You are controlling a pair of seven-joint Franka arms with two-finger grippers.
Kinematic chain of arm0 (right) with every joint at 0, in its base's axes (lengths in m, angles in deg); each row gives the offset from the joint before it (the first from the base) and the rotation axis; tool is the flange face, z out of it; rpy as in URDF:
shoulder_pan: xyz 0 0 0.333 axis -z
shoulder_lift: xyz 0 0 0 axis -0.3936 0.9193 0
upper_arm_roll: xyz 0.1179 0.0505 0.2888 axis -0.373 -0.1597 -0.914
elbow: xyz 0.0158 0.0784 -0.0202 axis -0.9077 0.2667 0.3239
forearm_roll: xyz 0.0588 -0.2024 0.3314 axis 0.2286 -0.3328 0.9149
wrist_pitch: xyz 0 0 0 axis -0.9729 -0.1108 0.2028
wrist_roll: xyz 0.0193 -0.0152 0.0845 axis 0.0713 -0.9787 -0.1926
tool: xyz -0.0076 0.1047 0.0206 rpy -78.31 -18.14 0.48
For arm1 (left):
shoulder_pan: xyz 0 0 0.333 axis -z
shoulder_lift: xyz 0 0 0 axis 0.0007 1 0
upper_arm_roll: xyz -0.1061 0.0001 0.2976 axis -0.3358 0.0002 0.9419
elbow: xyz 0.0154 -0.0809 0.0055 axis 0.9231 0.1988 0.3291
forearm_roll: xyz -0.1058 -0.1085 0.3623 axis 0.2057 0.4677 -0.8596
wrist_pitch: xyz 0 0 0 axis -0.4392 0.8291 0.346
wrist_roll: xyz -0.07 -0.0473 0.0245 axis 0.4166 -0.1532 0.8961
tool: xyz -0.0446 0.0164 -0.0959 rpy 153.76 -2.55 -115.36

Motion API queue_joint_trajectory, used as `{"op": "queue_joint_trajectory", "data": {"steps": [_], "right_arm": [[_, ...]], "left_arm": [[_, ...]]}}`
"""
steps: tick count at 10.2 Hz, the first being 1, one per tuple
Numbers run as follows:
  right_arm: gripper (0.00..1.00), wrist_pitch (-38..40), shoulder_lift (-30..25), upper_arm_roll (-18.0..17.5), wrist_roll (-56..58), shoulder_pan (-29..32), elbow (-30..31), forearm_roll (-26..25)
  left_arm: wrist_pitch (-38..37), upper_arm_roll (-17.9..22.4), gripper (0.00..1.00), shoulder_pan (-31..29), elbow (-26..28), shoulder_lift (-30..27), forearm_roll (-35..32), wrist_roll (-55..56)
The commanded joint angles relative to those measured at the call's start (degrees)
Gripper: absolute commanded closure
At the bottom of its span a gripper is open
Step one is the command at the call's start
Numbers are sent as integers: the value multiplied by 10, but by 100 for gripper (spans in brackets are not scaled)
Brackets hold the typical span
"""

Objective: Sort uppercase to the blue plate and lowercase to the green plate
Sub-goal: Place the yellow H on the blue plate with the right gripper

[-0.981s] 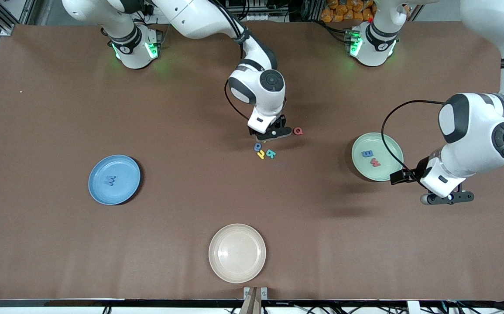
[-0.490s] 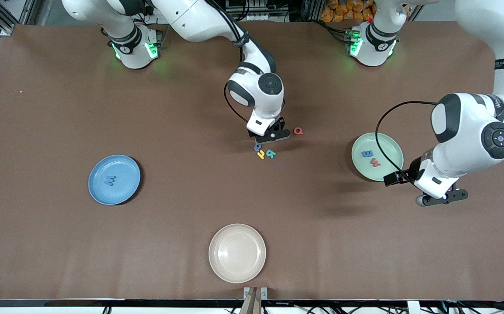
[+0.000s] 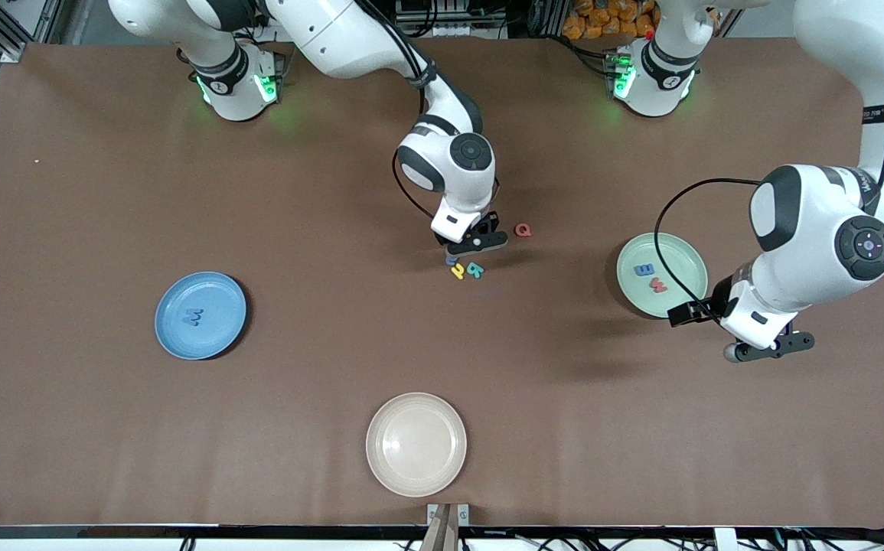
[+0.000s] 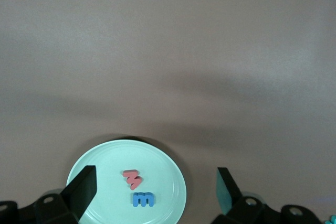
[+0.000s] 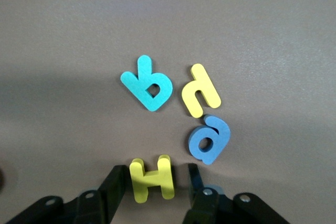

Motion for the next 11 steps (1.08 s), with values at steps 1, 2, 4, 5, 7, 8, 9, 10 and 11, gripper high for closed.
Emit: {"op": "queue_joint_trajectory", "data": {"steps": [1,2,4,5,7,8,9,10,11], "right_arm": [[78,-2,14,-3,-6,6,-14,-4],[89,-2,13,-3,-2,6,-14,-4],[100,0,4,5,10,9,-14,0],[100,5,-9,5,13,20,-13,3],[100,61,-58,4,15,54,-12,17],[100,92,-91,1,36,78,-6,27],[100,130,-120,1,64,103,0,39],[100,158,-148,1,86,134,1,52],[100,178,-176,2,97,164,8,62]], "left_arm": [[-2,2,4,11,-10,6,6,15],[-2,2,7,18,-10,6,6,32],[-2,1,9,29,-12,6,6,62],[-2,-2,9,35,-13,6,7,76],[-2,-7,9,50,-29,16,8,122],[-2,-16,9,52,-37,23,12,145],[-2,-17,9,61,-39,26,13,174],[-2,-17,9,71,-38,29,14,199],[-2,-17,10,82,-38,30,15,226]]}}
